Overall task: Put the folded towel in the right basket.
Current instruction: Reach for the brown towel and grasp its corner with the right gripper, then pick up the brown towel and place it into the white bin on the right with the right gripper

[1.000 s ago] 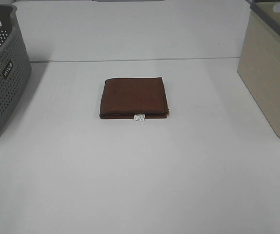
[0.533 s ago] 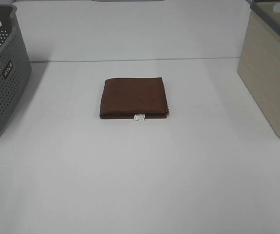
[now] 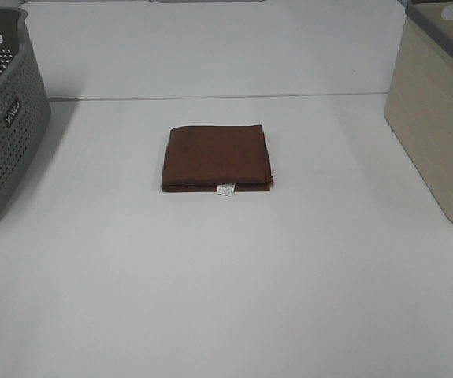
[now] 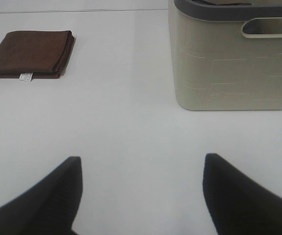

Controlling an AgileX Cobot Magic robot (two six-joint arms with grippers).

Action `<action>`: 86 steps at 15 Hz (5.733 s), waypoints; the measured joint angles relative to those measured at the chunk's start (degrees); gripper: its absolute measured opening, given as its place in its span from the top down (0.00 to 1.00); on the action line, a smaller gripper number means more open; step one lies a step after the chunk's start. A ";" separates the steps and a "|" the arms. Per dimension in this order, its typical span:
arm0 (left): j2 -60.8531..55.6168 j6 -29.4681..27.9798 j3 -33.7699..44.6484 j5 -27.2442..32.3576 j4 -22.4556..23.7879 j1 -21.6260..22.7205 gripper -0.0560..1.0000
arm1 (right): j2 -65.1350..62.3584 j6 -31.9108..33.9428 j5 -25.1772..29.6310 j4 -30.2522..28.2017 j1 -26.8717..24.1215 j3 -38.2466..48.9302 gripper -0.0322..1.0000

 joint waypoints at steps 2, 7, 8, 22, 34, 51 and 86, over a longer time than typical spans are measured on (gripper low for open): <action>0.00 0.00 0.00 0.00 0.00 0.00 0.02 | 0.00 0.00 0.00 0.00 0.00 0.00 0.33; 0.00 0.00 0.00 0.00 0.00 0.00 0.02 | 0.00 0.00 0.00 0.00 0.00 0.00 0.33; 0.00 0.00 0.00 0.00 0.00 0.00 0.02 | 0.00 0.00 0.00 0.00 0.00 0.00 0.33; 0.00 0.00 0.00 0.00 0.00 0.00 0.02 | 0.00 0.00 0.00 0.00 0.00 0.00 0.33; 0.00 0.00 0.00 0.00 0.00 0.00 0.02 | 28.99 -1.20 -21.54 3.55 0.00 -13.64 0.33; 0.00 0.00 0.00 0.00 0.00 0.00 0.02 | 105.88 -18.96 -5.50 20.68 12.61 -64.63 0.34; 0.00 0.00 0.00 0.00 0.00 0.00 0.02 | 129.43 -18.62 -0.11 29.22 16.04 -87.49 0.90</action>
